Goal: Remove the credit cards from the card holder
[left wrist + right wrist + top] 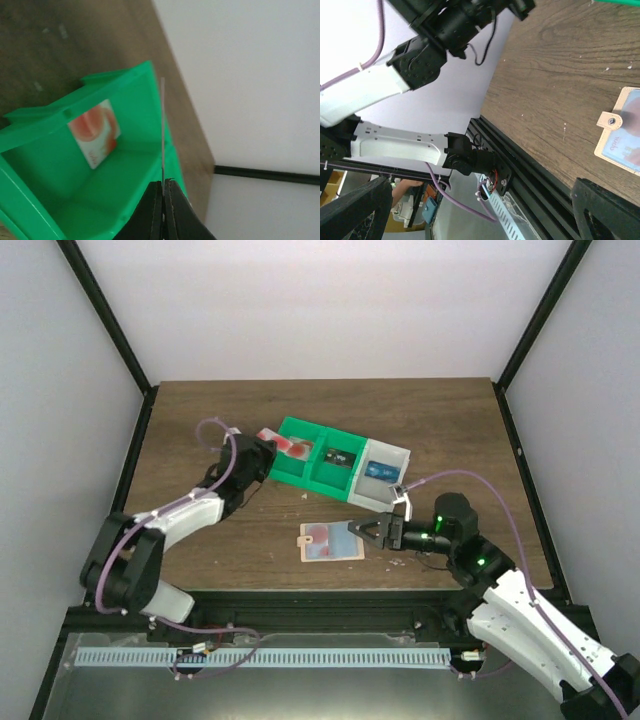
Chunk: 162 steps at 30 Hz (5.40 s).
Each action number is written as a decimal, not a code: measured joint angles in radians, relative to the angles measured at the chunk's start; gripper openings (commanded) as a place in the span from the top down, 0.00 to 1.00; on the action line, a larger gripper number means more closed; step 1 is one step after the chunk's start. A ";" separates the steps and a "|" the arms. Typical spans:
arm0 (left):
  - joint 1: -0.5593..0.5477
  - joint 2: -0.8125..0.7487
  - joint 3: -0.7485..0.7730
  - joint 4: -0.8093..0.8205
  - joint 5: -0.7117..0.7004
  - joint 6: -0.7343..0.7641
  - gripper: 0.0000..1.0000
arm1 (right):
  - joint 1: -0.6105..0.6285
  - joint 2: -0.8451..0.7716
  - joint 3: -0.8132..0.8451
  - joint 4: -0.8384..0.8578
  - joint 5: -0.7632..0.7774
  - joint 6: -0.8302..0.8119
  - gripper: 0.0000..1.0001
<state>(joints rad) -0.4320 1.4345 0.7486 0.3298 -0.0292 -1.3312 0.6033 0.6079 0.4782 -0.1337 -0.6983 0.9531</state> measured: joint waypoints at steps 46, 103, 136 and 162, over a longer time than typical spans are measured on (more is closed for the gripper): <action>-0.086 0.476 0.336 -0.134 -0.151 -0.187 1.00 | 0.000 0.254 0.264 -0.233 0.106 -0.189 0.00; -0.092 0.652 0.693 -0.632 -0.128 -0.048 0.31 | 0.000 0.152 0.261 -0.247 0.124 -0.163 0.01; -0.097 0.469 0.437 -0.302 -0.134 0.096 0.35 | 0.000 0.136 0.188 -0.271 0.153 -0.154 0.00; -0.148 -0.183 -0.278 -0.118 0.357 0.573 0.77 | 0.002 0.335 -0.108 0.045 0.113 -0.106 0.51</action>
<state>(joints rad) -0.5797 1.2518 0.4706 0.2119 0.3275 -0.7578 0.6056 0.9432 0.3702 -0.0883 -0.5854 0.8467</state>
